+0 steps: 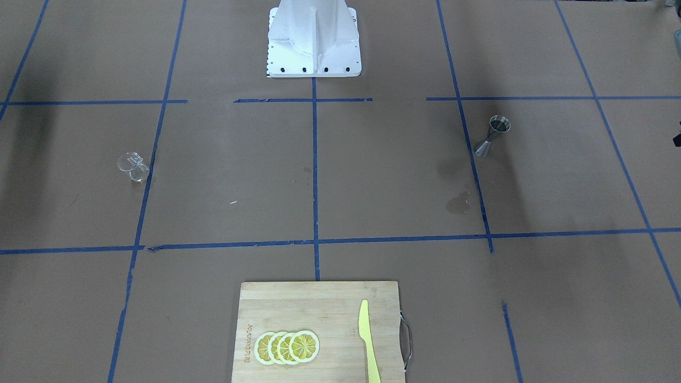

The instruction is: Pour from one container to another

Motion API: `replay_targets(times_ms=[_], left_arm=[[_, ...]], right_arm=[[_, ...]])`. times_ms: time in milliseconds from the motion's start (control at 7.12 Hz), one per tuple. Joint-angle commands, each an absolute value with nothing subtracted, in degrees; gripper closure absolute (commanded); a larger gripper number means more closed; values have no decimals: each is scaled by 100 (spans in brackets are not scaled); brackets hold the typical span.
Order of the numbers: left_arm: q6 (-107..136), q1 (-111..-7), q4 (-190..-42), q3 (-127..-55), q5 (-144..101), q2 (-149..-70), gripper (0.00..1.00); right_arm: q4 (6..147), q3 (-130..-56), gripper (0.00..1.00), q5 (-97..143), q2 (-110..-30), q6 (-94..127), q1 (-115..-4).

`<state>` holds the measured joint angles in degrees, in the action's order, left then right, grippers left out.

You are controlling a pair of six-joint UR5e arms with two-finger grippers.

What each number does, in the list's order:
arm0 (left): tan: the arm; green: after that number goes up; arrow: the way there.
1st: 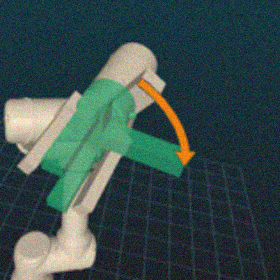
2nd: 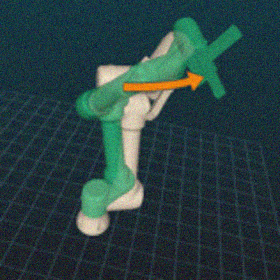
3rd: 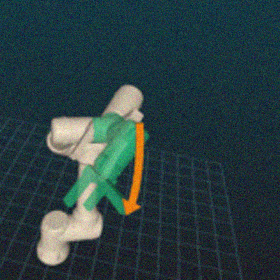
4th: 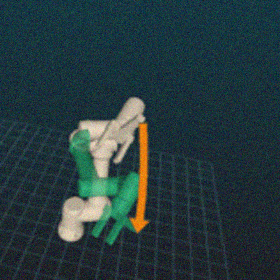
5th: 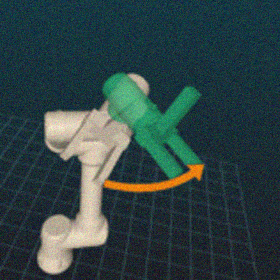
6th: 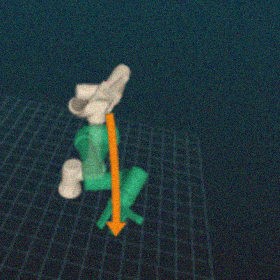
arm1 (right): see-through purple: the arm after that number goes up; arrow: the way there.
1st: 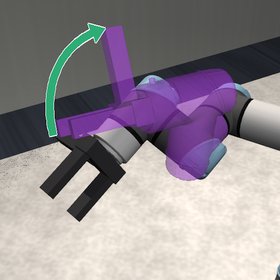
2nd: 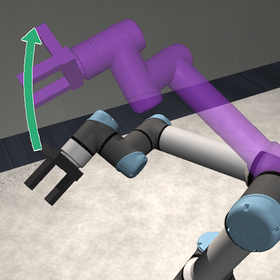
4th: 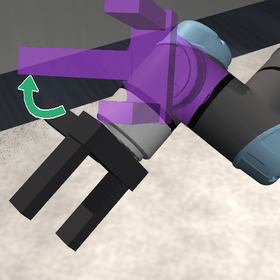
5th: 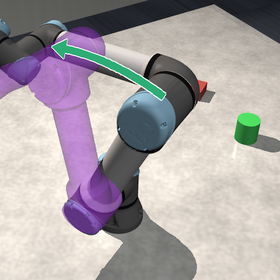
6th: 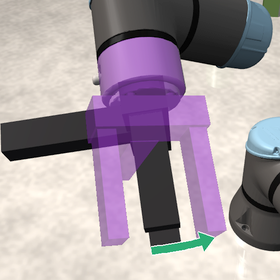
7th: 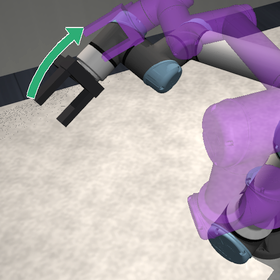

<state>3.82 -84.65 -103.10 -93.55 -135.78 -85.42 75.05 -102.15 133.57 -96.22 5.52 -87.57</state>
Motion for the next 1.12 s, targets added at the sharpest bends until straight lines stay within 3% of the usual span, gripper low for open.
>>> replay_targets(times_ms=[0, 562, 843, 984], left_arm=[[378, -8490, -10301, -9378, -13579, -8482, 0], [378, -8490, -10222, -9361, -13561, -8315, 0], [352, -8499, -9960, -9377, -13553, -8236, 0], [343, -8499, -9932, -9387, -13561, -8218, 0]], right_arm=[[8498, -10187, 0, 13378, -9919, -464, -9026], [8090, -10125, 0, 13043, -10537, -431, -9079], [8130, -10187, 0, 13157, -10302, -387, -8975], [8861, -10195, 0, 13096, -9848, -387, -8852]])
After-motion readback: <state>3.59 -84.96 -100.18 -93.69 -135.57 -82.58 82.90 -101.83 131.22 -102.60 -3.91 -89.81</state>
